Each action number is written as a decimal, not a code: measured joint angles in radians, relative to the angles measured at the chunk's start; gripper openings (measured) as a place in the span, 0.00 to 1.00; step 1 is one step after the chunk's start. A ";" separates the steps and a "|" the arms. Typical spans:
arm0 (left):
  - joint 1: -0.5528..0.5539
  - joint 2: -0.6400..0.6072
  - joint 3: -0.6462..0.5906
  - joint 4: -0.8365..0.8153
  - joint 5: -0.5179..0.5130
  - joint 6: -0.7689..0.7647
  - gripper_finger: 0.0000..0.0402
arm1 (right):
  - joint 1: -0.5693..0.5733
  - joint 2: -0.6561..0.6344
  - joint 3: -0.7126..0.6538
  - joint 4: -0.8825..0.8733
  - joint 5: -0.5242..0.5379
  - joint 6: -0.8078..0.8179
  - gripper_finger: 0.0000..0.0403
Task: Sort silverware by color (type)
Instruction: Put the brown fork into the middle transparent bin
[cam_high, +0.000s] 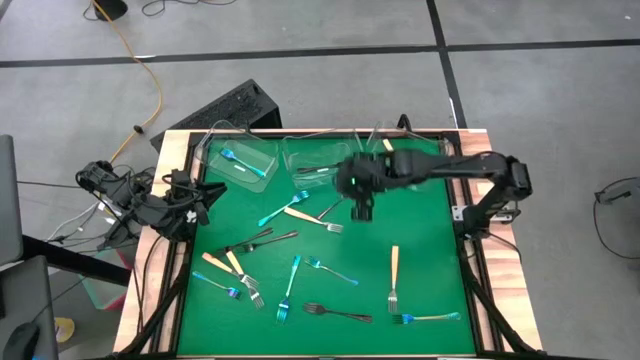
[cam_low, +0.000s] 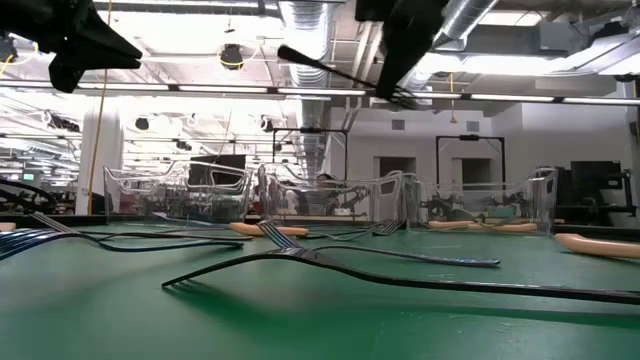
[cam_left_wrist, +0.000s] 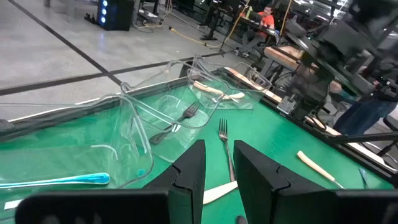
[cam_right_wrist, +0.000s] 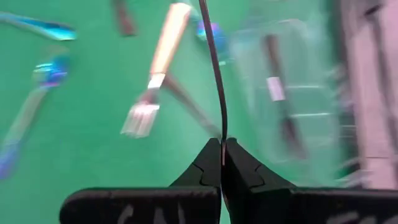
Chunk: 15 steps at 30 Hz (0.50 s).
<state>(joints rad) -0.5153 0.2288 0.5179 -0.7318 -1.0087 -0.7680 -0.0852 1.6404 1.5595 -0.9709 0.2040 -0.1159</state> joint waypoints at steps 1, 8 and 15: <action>0.000 0.000 0.000 -0.002 -0.001 0.000 0.17 | -0.027 0.001 0.001 0.017 0.014 -0.032 0.05; 0.000 0.000 0.000 -0.030 -0.001 0.000 0.17 | -0.182 0.002 0.003 0.164 0.114 -0.216 0.05; 0.000 0.000 0.000 -0.045 -0.026 0.000 0.17 | -0.237 0.043 0.007 0.277 0.226 -0.353 0.05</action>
<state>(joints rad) -0.5154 0.2291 0.5179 -0.7773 -1.0352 -0.7677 -0.3225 1.6833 1.5661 -0.6936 0.4296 -0.4694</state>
